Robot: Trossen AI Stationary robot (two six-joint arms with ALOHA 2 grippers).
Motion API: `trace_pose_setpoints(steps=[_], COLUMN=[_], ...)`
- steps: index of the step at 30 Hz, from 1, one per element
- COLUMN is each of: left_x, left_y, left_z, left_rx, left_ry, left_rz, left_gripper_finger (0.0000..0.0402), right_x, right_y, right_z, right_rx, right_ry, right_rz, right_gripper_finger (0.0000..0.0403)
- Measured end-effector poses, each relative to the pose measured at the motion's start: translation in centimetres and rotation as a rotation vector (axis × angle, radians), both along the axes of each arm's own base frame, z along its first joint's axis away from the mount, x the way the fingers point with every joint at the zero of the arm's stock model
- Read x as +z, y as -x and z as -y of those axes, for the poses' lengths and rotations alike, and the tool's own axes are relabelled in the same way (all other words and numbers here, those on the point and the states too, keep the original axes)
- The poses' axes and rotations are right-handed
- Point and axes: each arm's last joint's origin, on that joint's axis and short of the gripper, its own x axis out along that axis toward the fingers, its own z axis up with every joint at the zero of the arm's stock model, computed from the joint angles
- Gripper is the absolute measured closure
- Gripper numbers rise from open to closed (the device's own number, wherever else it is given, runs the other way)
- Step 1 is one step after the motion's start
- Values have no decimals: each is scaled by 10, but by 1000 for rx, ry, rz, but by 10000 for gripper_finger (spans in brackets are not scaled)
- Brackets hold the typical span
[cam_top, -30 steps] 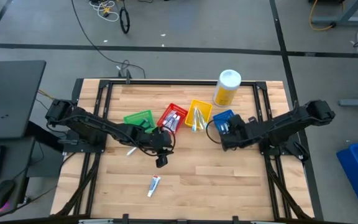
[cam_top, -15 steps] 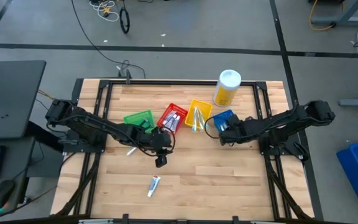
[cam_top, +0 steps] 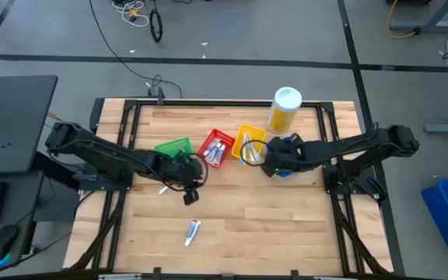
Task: Pick & Place Travel size toiletries
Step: Put the orange toothbrush into the yellow bin
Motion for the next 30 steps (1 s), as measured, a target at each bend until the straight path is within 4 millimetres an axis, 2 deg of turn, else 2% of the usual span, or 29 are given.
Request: trace_pose_setpoints(steps=[6, 12, 20, 23, 30], left_x=[9, 1, -28, -43, -63], left_y=[39, 63, 66, 69, 73], left_z=[-8, -12, -4, -3, -2], left_rx=[213, 320, 319, 378, 438], left_ry=[24, -7, 109, 116, 158], left_rz=[-156, -380, -473, -482, -467], left_gripper_finger=[279, 258, 231, 230, 240], right_x=[15, 25, 21, 19, 20], right_y=[-26, -38, -37, -36, -37], right_z=[-2, -4, -4, -4, -4], right_rx=[173, 313, 317, 317, 316], right_ry=[75, 99, 97, 97, 98], right_rz=[190, 287, 273, 266, 276], right_gripper_finger=[197, 194, 210, 216, 225])
